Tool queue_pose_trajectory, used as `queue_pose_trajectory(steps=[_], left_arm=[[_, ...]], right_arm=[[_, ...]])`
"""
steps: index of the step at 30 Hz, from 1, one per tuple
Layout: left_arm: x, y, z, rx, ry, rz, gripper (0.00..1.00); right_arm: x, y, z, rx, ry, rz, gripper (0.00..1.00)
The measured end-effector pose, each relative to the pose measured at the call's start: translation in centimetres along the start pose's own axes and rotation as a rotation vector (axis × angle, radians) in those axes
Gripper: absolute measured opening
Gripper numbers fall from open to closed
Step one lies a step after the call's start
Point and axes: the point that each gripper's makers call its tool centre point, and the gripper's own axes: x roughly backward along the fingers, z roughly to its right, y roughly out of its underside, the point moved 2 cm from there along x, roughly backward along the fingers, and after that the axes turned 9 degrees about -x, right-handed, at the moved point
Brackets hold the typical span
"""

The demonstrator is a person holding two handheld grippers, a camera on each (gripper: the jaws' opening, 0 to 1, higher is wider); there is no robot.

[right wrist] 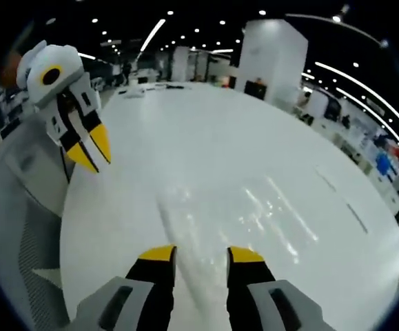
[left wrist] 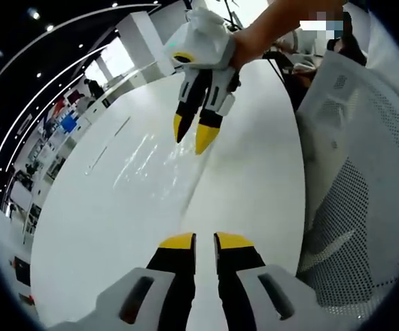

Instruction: Open the resealable bag by pulling the two sides of the seal apart until the entire bag opening is separated and visibly accessible.

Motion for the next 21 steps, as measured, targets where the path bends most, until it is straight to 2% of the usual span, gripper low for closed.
queue_pose_trajectory(steps=[6, 8, 10, 16, 18, 21], left_arm=[[0.2, 0.5, 0.1, 0.037, -0.010, -0.001, 0.13], [0.2, 0.6, 0.1, 0.054, -0.011, -0.001, 0.16], [0.2, 1.0, 0.1, 0.087, -0.018, -0.017, 0.23], [0.0, 1.1, 0.1, 0.138, -0.033, -0.023, 0.43], [0.0, 1.1, 0.1, 0.179, -0.037, -0.023, 0.50], [0.0, 1.3, 0.1, 0.207, -0.039, -0.021, 0.55]], right_arm=[[1.4, -0.7, 0.1, -0.106, 0.033, 0.087, 0.40], [1.6, -0.6, 0.0, -0.120, 0.033, 0.096, 0.46], [2.1, -0.4, -0.2, -0.132, 0.049, 0.111, 0.50], [2.8, 0.6, -1.2, -0.185, 0.051, 0.132, 0.60], [3.0, 0.8, -1.4, -0.196, 0.056, 0.138, 0.63], [3.5, 1.0, -1.7, -0.215, 0.067, 0.153, 0.67]])
